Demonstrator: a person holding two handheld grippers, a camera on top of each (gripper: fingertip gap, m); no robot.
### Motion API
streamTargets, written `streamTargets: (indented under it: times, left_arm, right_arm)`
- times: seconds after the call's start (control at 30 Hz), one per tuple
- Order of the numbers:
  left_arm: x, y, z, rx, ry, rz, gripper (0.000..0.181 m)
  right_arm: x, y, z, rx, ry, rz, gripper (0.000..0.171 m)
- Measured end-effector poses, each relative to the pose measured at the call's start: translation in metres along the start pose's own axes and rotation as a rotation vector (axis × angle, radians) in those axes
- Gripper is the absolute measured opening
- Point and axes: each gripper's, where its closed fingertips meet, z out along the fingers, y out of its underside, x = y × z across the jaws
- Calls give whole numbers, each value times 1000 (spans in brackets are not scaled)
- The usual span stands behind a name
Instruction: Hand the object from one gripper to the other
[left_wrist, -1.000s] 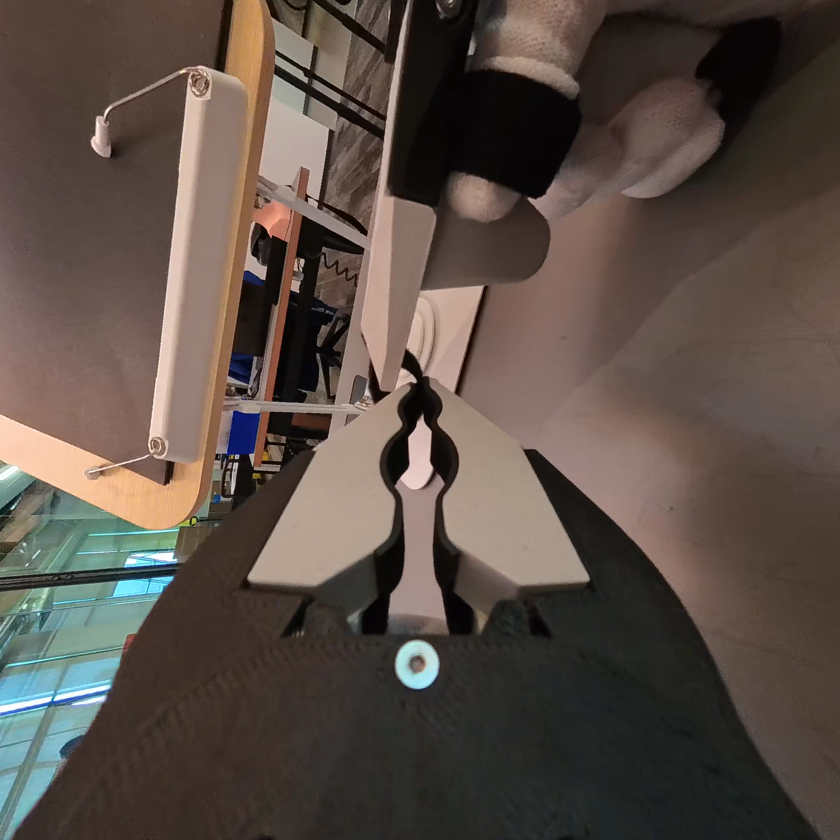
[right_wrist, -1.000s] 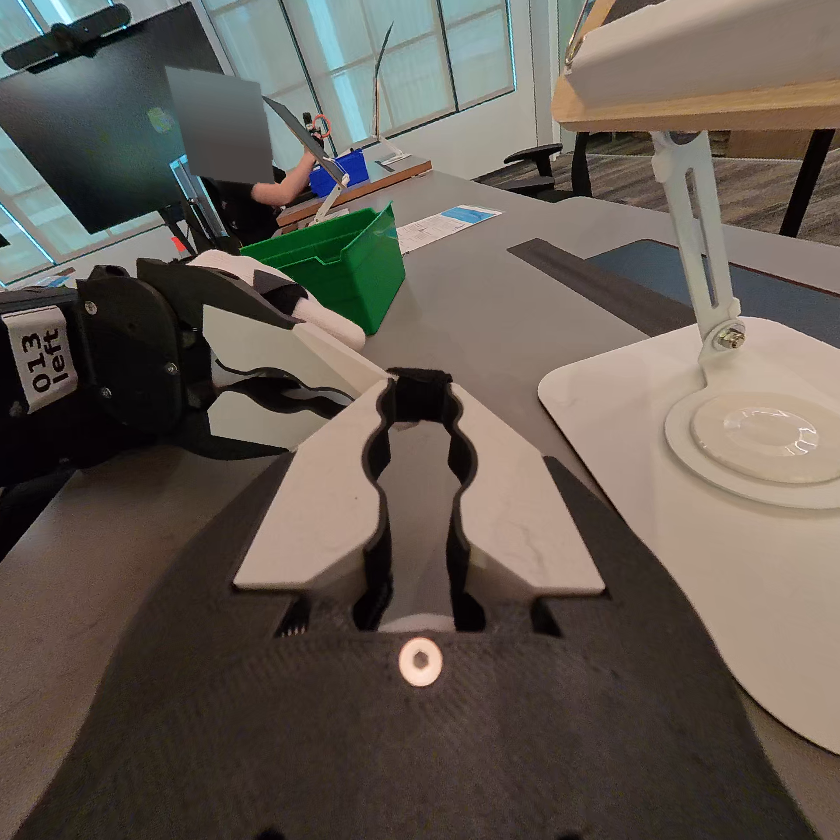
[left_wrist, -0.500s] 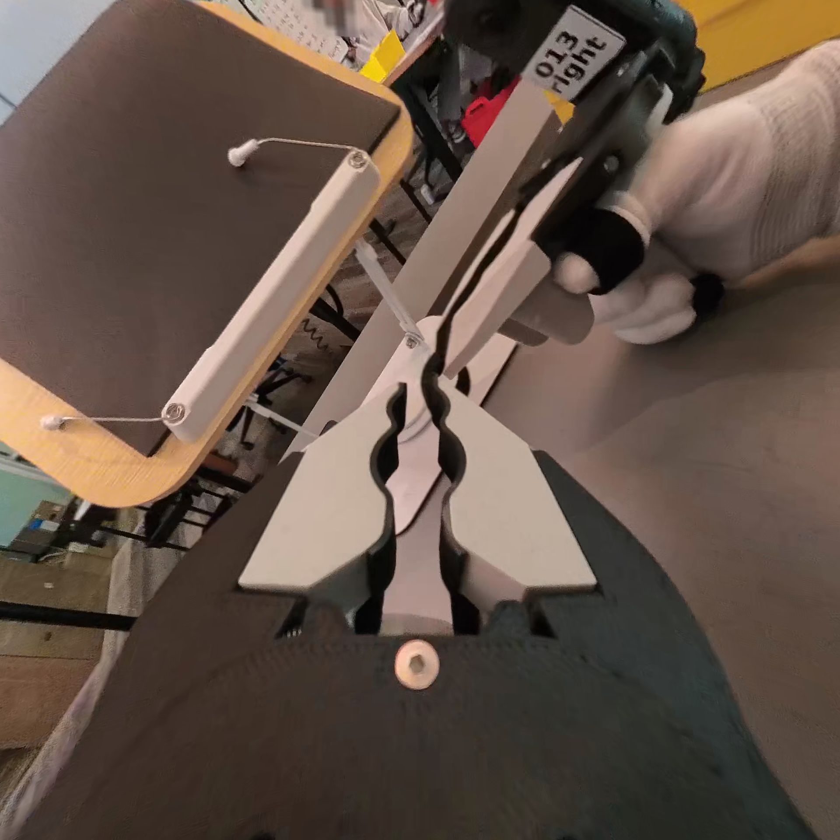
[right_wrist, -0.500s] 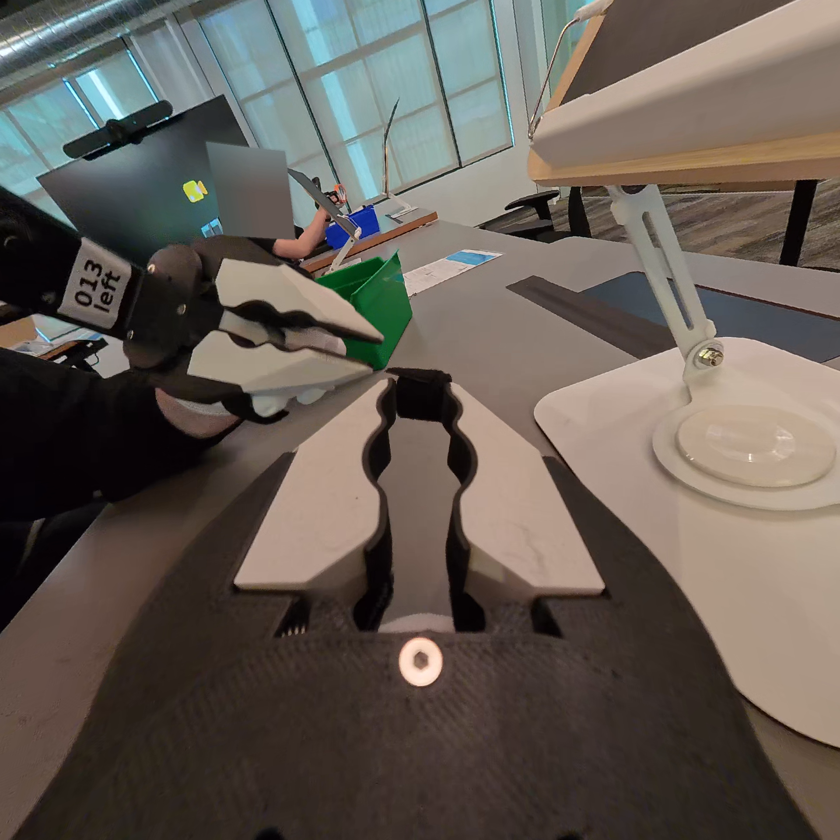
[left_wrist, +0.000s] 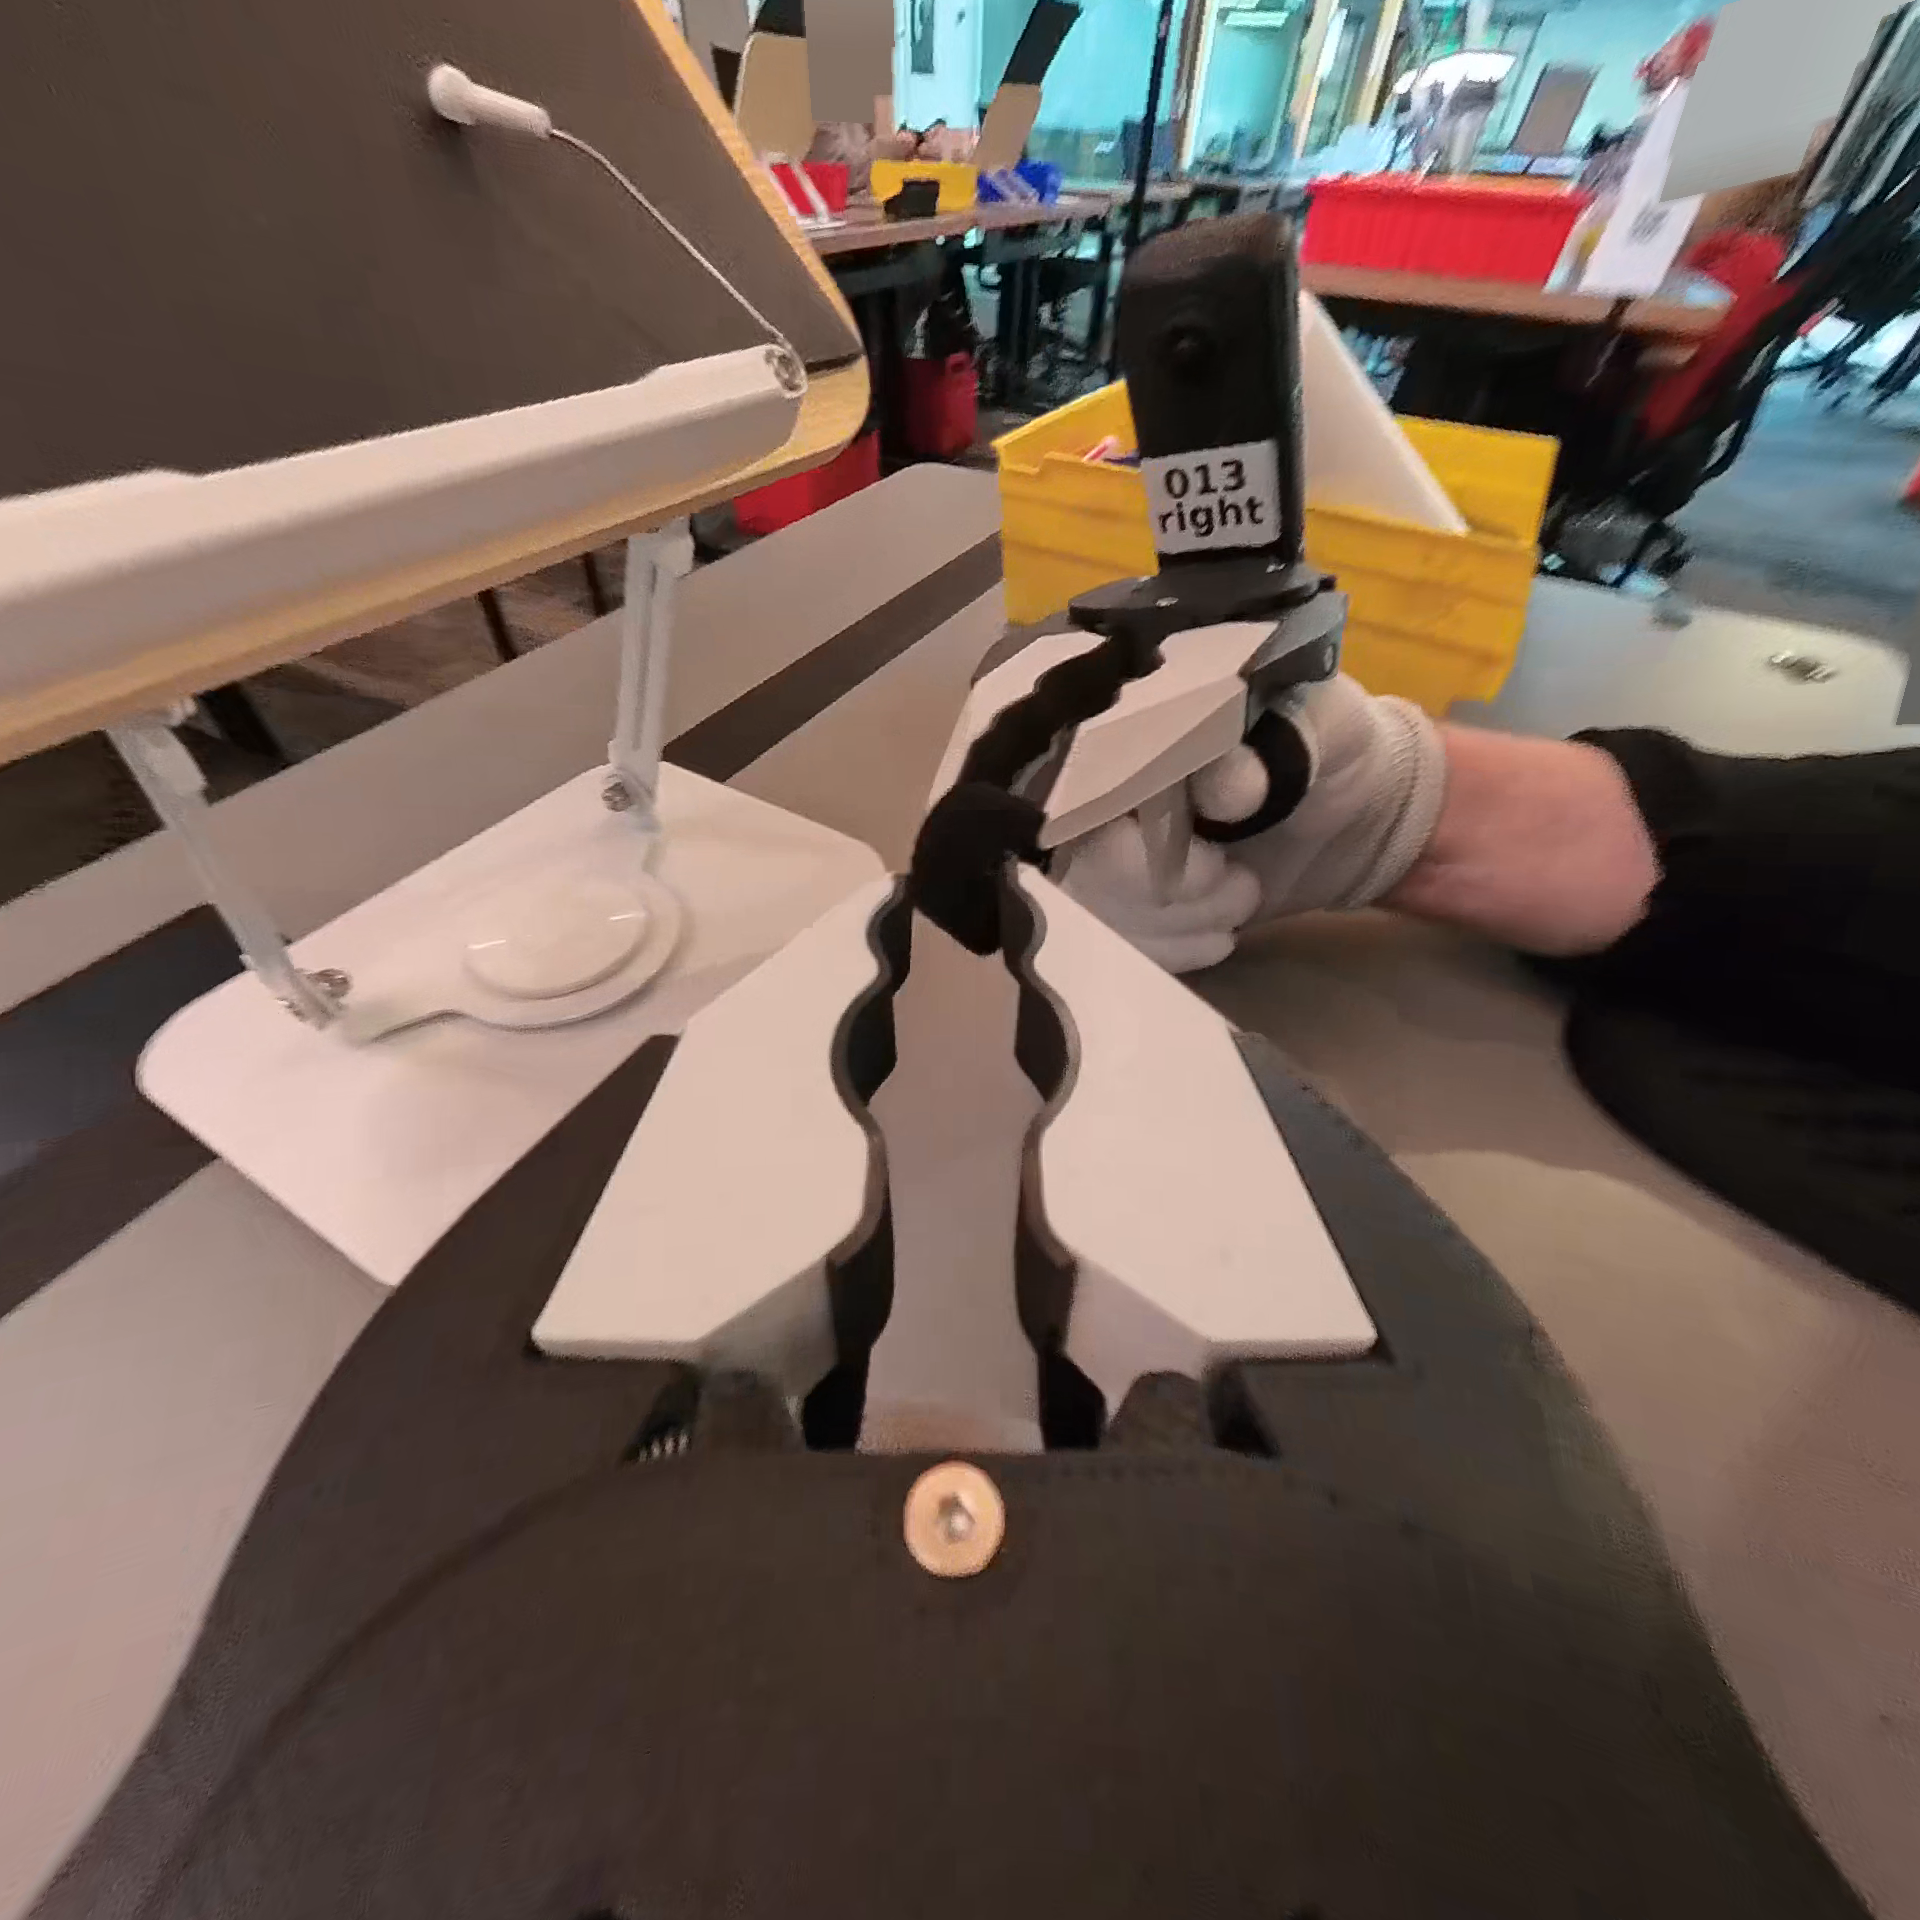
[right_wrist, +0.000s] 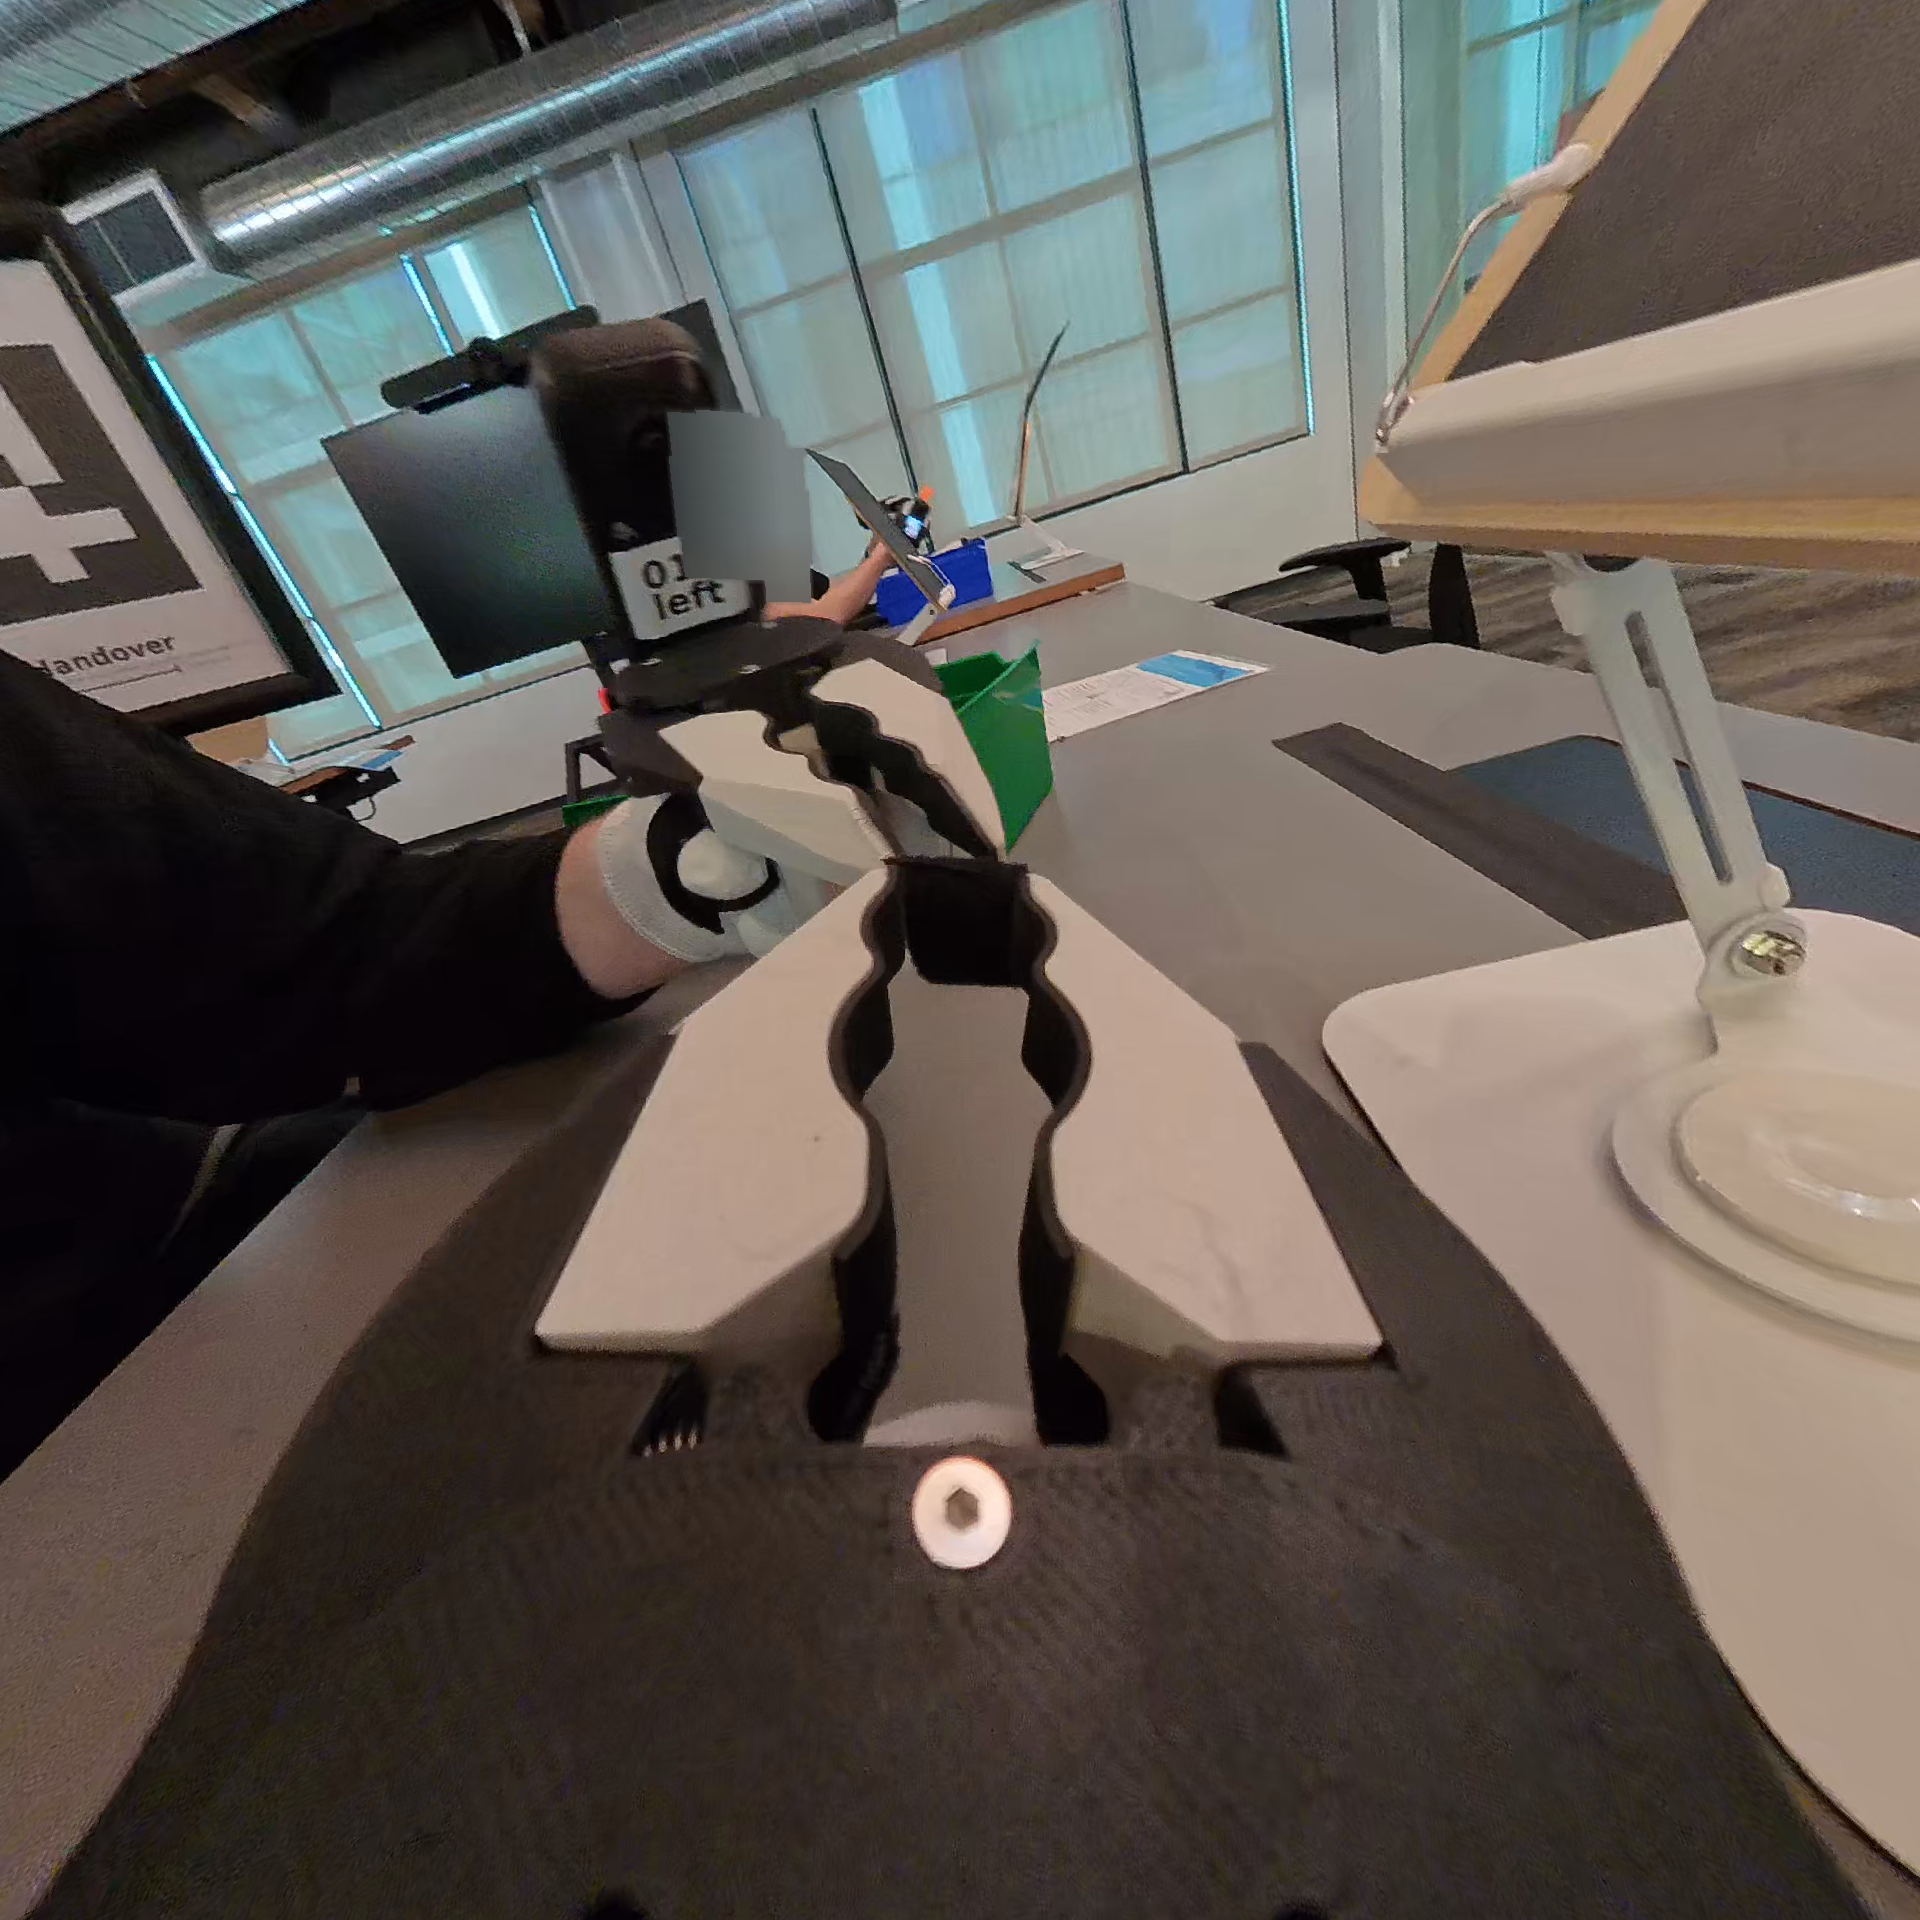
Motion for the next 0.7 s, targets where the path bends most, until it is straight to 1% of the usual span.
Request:
streamTargets:
  times: [0.13,0.2,0.27,0.33,0.4,0.5,0.7]
  left_arm:
    - [-1,-4,-3,31,33,-59,20]
    - [-3,-4,-2,33,21,-61,20]
    - [-3,2,1,-1,-4,-19,25]
    - [-10,3,2,-1,-91,63,21]
    - [-5,3,4,-16,-100,109,21]
    - [5,6,8,-22,-44,93,20]
    - [18,-3,1,45,146,-110,23]
  right_arm:
    - [-4,-4,0,21,-21,-5,17]
    - [-2,-5,0,22,-1,-17,17]
    - [3,-4,-1,20,28,-17,17]
    - [3,-3,-1,16,27,-9,17]
    - [1,-2,0,4,20,-20,17]
    - [-6,-1,3,0,-16,-31,17]
    - [-19,-6,1,35,-94,-24,17]
